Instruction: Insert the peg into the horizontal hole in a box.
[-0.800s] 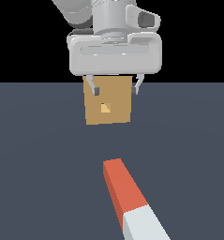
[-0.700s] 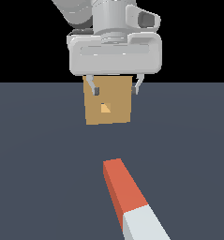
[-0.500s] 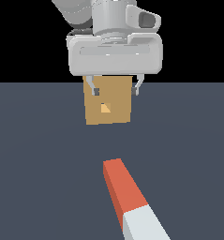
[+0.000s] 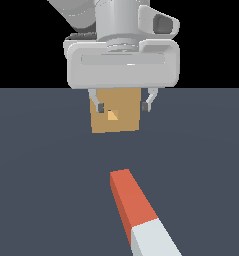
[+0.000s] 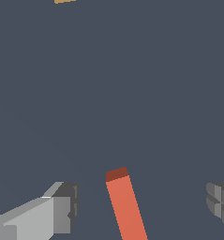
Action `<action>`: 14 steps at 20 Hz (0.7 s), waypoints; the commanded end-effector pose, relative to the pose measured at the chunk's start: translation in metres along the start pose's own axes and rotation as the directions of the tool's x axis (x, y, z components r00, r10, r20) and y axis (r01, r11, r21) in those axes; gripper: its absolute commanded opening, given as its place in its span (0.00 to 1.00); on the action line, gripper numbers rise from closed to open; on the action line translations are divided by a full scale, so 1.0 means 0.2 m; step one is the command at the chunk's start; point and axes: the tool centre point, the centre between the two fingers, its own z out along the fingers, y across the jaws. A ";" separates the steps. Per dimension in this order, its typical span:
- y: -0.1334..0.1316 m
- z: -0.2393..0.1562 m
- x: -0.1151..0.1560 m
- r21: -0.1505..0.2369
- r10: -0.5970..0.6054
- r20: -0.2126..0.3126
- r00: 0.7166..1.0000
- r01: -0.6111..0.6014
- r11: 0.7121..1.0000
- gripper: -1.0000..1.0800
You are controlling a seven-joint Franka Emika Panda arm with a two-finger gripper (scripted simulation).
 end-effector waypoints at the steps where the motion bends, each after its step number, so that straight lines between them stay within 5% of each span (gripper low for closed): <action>1: 0.00 0.03 -0.08 0.002 -0.021 0.001 1.000 0.021 1.000 0.96; 14: 0.06 0.27 -0.62 0.014 -0.178 0.003 0.984 0.178 0.984 0.96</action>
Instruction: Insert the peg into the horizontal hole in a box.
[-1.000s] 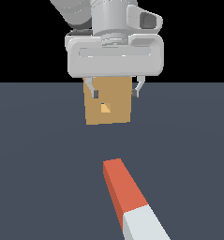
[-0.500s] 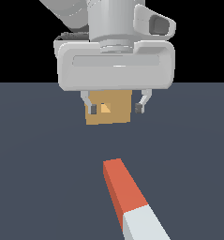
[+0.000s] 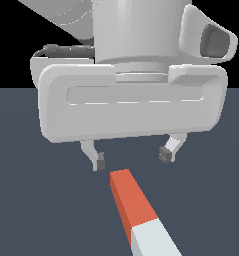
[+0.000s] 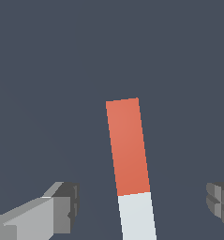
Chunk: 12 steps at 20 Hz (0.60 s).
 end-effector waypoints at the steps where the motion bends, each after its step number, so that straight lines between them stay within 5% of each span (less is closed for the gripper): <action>1: 0.00 0.05 -0.10 0.002 -0.032 0.001 1.000 0.032 1.000 0.96; 12: 0.04 0.17 -0.39 0.008 -0.114 0.003 0.993 0.114 0.993 0.96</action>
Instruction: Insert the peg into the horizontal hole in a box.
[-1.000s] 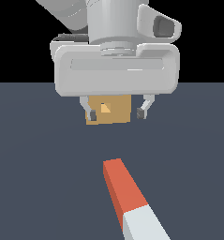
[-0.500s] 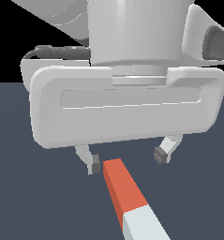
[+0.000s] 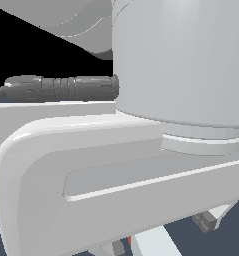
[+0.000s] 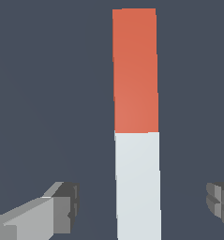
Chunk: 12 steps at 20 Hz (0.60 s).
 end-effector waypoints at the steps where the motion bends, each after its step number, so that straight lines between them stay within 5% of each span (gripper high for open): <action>1: 0.01 0.02 -0.04 0.000 -0.013 0.000 1.000 0.013 1.000 0.96; 12: 0.01 0.05 -0.07 0.001 -0.022 0.001 1.000 0.022 1.000 0.96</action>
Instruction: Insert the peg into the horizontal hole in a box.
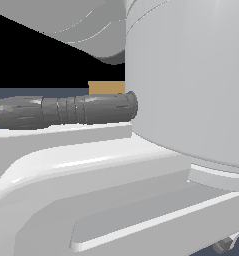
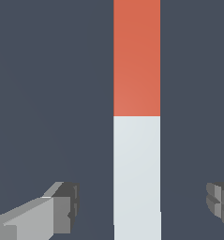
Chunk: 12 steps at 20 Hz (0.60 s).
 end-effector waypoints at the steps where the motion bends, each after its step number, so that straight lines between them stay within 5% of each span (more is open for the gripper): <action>1: 0.00 0.03 0.00 0.001 0.000 -0.001 1.000 0.000 1.000 0.96; 12: 0.00 0.25 0.00 0.000 -0.002 0.000 1.000 0.002 1.000 0.96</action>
